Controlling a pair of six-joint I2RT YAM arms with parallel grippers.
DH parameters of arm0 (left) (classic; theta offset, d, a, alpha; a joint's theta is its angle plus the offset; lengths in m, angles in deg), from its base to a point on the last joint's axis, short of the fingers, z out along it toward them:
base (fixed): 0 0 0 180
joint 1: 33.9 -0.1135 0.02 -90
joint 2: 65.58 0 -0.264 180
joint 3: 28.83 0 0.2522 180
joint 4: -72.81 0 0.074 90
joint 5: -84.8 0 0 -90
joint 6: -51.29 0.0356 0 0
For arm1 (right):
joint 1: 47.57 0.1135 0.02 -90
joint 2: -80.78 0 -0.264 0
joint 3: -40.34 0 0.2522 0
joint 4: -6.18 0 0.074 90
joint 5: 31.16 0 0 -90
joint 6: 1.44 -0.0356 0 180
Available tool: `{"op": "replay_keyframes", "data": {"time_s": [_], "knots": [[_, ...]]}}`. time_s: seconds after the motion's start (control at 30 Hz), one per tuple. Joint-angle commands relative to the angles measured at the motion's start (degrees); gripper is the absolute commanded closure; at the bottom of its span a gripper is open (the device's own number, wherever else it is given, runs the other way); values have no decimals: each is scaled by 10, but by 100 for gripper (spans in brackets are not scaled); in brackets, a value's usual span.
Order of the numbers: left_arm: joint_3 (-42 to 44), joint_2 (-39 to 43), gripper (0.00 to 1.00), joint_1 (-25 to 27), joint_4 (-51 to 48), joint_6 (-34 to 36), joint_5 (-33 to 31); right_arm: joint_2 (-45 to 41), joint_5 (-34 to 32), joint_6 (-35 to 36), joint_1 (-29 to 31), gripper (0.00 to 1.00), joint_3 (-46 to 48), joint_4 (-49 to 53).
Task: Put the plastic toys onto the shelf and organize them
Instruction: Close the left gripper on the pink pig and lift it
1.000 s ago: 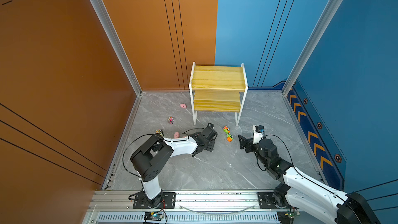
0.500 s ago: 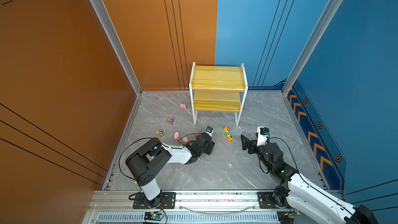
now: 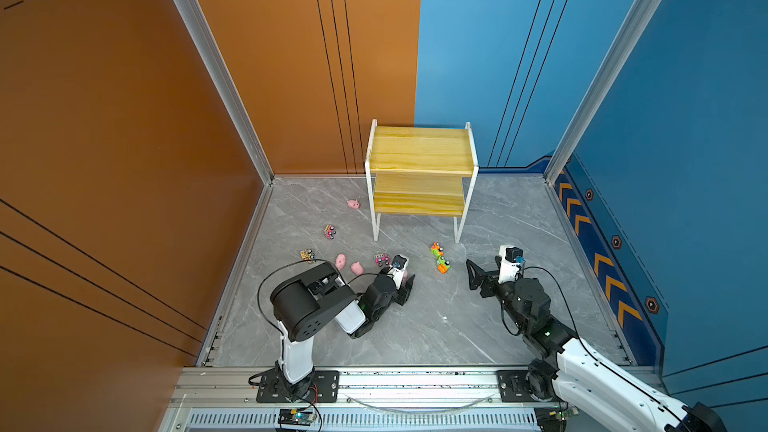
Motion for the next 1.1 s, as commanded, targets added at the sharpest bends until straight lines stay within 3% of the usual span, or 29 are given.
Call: {"op": "replay_keyframes", "data": {"time_s": [0.0,0.23,0.67,1.07], "knots": [[9,-15,39,8,104,26,-14,16,19,7,-1,4,4,-30],[42,8,42,2,104,34,-37,14,13,13,1,5,5,-28],[51,7,52,-28,105,13,26,38,18,14,2,5,3,-44],[47,-13,51,-32,104,4,51,45,17,15,3,4,3,-47]]}}
